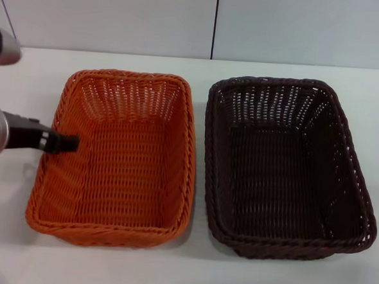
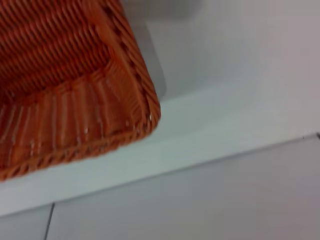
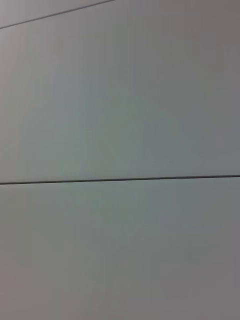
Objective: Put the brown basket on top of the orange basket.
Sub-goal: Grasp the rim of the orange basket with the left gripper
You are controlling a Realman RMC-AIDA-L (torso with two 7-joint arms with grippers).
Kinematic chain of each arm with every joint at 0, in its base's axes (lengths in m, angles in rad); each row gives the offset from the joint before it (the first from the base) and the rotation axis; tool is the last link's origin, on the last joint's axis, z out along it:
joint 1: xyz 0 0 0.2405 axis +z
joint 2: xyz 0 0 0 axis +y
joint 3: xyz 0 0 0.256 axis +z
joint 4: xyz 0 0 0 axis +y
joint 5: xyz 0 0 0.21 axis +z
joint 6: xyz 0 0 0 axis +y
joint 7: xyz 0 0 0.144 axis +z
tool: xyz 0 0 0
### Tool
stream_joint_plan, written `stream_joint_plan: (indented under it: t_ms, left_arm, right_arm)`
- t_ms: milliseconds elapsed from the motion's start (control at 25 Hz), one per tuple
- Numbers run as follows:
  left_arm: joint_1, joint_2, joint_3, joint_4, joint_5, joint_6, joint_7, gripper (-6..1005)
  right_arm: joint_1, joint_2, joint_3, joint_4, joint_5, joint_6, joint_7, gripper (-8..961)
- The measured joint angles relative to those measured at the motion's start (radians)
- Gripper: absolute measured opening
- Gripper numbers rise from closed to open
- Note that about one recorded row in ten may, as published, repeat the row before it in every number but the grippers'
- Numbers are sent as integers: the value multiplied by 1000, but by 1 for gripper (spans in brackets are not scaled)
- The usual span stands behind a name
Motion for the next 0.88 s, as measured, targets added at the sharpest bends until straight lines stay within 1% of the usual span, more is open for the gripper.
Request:
stream_joint_plan:
  t_ms: [200,480,680,840,880]
  left_arm:
    - [-47,-2,0,95,24,0,0,786]
    - [-85,-3,4,145,24,-8,-6,784]
    - [-126,0,5,178,32,-48,-11,783]
    - [-152,3,1,197,39,-70,-6,683]
    - [-152,3,1,197,39,-70,-6,620]
  right_arm:
    - [1,0,0,0,-2,-1,0,704]
    - [2,0,-2,0,-3,-2,0,704]
    - [1,0,-7,3,-4,-2,0,704]
    - [0,-2,-11,7,-4,-2,0,704]
    - [0,-2,-11,7,-4,-2,0,704]
